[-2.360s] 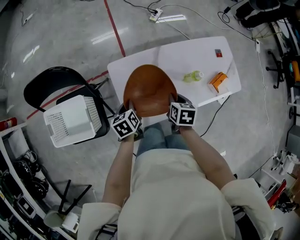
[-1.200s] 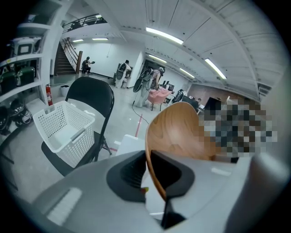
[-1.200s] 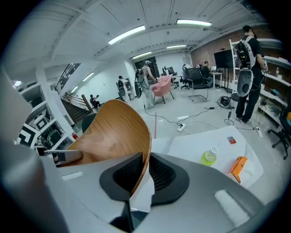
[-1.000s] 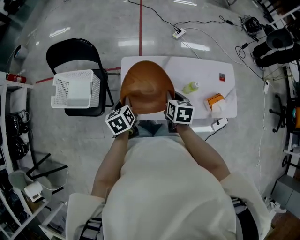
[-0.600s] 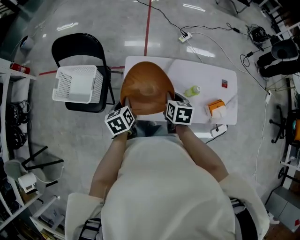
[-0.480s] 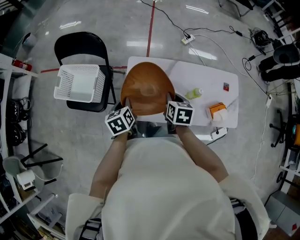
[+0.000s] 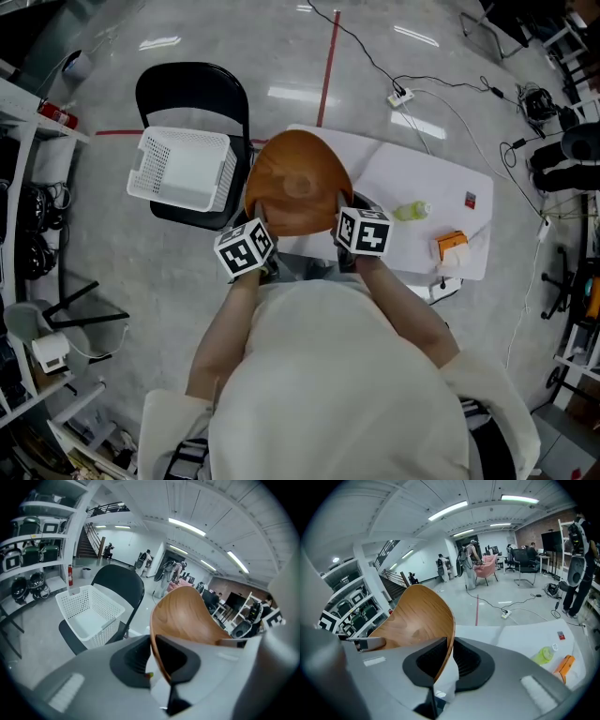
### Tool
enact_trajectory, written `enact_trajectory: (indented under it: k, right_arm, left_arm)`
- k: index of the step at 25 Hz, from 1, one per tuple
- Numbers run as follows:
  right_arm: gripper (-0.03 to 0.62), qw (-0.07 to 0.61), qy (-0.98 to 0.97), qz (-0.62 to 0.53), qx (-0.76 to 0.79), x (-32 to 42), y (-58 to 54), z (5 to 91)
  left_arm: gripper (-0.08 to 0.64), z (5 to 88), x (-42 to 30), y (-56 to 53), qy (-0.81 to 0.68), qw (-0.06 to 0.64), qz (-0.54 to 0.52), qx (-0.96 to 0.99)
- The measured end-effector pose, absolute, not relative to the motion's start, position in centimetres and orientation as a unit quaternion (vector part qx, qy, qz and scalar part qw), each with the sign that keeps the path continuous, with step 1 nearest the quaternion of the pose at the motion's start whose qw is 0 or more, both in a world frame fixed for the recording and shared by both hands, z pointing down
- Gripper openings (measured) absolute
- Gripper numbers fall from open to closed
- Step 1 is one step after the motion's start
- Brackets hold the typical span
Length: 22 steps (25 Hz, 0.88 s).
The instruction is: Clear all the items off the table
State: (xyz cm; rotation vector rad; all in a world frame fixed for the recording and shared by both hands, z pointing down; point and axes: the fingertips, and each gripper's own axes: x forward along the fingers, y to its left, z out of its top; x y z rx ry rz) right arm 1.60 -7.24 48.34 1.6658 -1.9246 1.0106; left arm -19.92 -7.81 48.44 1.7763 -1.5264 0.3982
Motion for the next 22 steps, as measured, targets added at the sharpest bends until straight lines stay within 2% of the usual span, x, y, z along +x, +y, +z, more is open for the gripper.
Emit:
enact_trajectory:
  k: [13, 22]
  right_arm:
    - [0.035, 0.206, -0.7, 0.368, 0.577, -8.7, -12.5, 48.4]
    - [0.035, 0.233, -0.72, 0.366, 0.542, -16.3, -15.5, 49.7]
  left_arm:
    - [0.038, 48.3, -30.2, -12.0, -0.617, 0.382, 0.144, 0.673]
    - [0.038, 49.7, -37.6, -13.0, -0.645, 0.397, 0.135, 0.639]
